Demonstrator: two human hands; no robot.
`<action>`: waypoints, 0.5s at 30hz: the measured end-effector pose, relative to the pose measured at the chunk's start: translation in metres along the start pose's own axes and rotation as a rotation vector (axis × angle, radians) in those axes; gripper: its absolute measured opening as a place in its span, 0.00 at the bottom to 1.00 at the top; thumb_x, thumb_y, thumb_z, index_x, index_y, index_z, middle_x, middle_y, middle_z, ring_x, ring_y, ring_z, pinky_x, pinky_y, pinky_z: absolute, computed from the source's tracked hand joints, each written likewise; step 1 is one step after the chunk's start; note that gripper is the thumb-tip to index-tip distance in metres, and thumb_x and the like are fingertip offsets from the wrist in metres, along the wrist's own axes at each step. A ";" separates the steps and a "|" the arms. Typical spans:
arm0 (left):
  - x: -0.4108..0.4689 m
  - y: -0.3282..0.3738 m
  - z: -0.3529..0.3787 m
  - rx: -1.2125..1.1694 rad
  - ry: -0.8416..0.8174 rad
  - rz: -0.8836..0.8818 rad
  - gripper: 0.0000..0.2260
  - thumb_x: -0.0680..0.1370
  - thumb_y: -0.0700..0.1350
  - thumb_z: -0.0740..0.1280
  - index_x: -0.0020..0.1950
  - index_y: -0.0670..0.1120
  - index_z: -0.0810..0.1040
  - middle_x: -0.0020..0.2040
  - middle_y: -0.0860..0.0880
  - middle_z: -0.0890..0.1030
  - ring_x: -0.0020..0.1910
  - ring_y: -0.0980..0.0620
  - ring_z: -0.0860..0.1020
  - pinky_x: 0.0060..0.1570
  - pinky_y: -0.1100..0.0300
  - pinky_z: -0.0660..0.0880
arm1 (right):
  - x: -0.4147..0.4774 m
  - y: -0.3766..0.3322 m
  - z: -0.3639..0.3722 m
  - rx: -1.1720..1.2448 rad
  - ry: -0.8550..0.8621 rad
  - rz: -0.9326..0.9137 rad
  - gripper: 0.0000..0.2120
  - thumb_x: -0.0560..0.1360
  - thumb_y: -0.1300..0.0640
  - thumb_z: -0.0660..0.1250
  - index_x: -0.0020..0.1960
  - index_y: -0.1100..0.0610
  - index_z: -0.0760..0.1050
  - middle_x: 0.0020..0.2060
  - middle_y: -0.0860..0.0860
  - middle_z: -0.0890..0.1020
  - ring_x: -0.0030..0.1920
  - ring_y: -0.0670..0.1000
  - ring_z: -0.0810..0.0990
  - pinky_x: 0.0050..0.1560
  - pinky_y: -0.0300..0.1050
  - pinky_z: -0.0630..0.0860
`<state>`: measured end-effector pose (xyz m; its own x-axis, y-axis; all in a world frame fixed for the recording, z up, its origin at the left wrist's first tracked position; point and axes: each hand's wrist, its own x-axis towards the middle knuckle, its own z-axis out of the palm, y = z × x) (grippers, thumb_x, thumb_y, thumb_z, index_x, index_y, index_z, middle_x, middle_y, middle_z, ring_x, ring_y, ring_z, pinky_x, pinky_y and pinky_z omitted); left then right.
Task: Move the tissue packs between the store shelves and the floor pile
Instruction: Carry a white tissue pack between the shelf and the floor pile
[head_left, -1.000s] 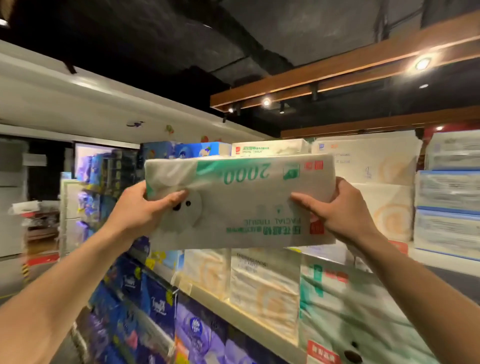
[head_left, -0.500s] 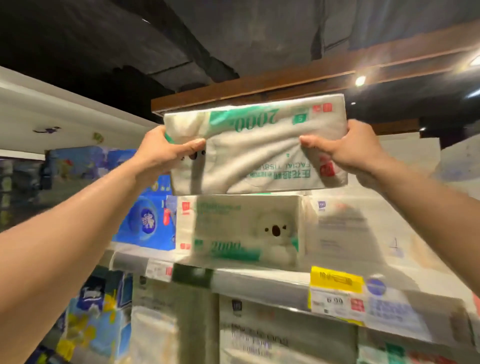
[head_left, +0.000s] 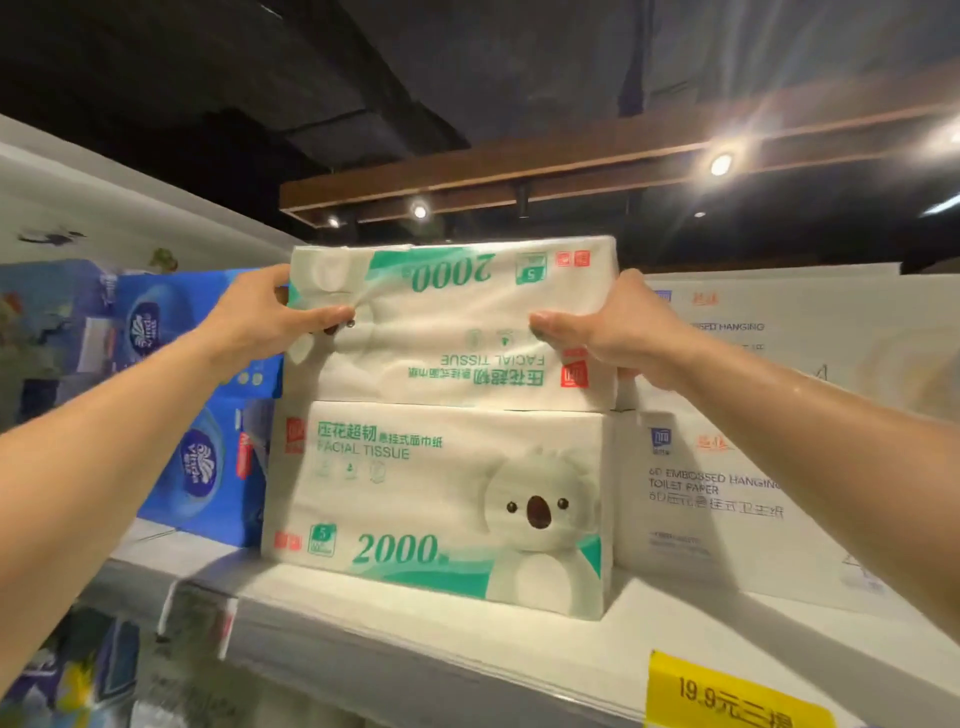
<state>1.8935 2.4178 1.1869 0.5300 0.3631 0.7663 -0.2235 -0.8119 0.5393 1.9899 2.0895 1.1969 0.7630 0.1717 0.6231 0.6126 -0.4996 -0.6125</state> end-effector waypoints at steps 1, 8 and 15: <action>0.003 -0.001 0.002 0.042 0.030 0.018 0.24 0.69 0.57 0.78 0.63 0.53 0.80 0.55 0.54 0.84 0.54 0.53 0.81 0.51 0.56 0.76 | 0.004 0.002 0.003 -0.022 0.013 -0.001 0.43 0.64 0.33 0.77 0.70 0.51 0.65 0.55 0.46 0.81 0.48 0.50 0.82 0.42 0.47 0.81; 0.004 -0.003 -0.001 0.211 0.230 0.175 0.48 0.63 0.61 0.80 0.77 0.50 0.63 0.68 0.45 0.76 0.65 0.44 0.74 0.64 0.46 0.72 | -0.001 0.007 0.006 -0.215 -0.021 -0.028 0.47 0.62 0.29 0.74 0.74 0.47 0.63 0.58 0.46 0.81 0.51 0.51 0.82 0.40 0.49 0.83; -0.035 -0.003 -0.020 0.144 0.191 0.267 0.42 0.62 0.64 0.76 0.72 0.50 0.70 0.65 0.44 0.78 0.58 0.44 0.78 0.59 0.46 0.75 | -0.063 -0.013 -0.009 -0.335 0.045 0.062 0.42 0.67 0.33 0.74 0.70 0.53 0.62 0.58 0.49 0.79 0.53 0.53 0.81 0.48 0.51 0.82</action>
<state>1.8595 2.4163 1.1650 0.3032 0.1976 0.9322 -0.2081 -0.9409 0.2672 1.9322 2.0782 1.1704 0.7824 0.0984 0.6149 0.4576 -0.7606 -0.4606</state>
